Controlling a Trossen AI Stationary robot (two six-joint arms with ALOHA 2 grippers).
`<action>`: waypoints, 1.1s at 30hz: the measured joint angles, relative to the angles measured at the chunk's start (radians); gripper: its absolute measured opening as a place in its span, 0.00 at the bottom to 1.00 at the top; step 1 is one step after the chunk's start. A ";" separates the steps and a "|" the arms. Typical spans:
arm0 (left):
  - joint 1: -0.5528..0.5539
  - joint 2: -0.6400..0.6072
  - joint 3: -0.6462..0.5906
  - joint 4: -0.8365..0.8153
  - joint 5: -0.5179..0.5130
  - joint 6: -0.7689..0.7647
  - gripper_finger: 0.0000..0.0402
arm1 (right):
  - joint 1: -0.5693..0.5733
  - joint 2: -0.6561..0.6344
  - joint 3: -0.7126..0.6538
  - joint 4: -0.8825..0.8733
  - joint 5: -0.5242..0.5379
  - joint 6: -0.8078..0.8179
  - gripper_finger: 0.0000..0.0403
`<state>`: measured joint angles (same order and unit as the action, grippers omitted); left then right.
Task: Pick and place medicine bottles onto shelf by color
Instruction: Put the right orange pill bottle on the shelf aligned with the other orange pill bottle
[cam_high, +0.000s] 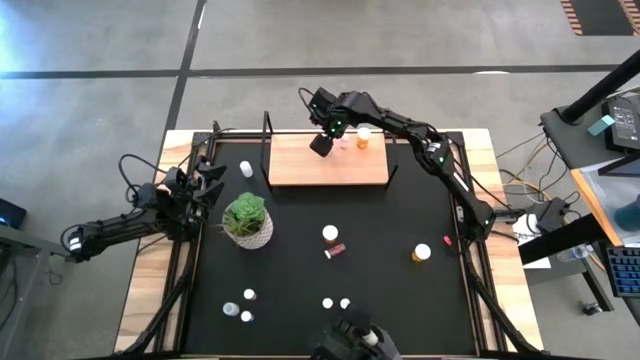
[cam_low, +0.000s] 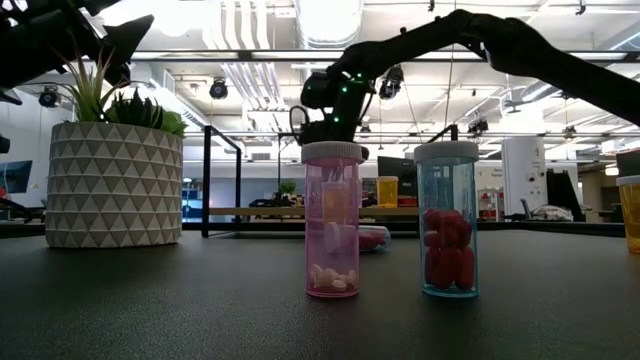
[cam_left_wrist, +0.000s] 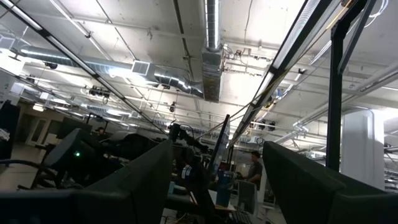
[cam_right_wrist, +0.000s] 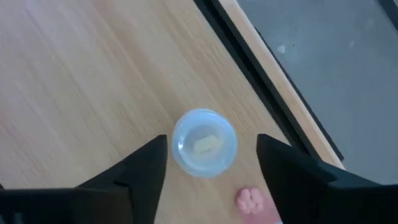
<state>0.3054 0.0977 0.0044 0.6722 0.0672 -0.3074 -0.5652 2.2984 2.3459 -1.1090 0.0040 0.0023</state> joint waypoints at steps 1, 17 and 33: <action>0.000 0.000 0.000 0.000 0.000 0.000 0.58 | 0.001 -0.006 0.000 -0.006 0.000 0.001 0.63; 0.000 0.000 0.000 0.000 0.000 0.000 0.58 | 0.054 -0.270 0.003 -0.193 0.025 0.264 0.72; 0.000 0.000 0.000 0.000 0.000 0.000 0.58 | 0.348 -0.556 -0.295 -0.459 0.145 0.763 0.65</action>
<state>0.3054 0.0978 0.0040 0.6724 0.0673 -0.3076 -0.2173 1.7423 2.0506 -1.5679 0.1495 0.7652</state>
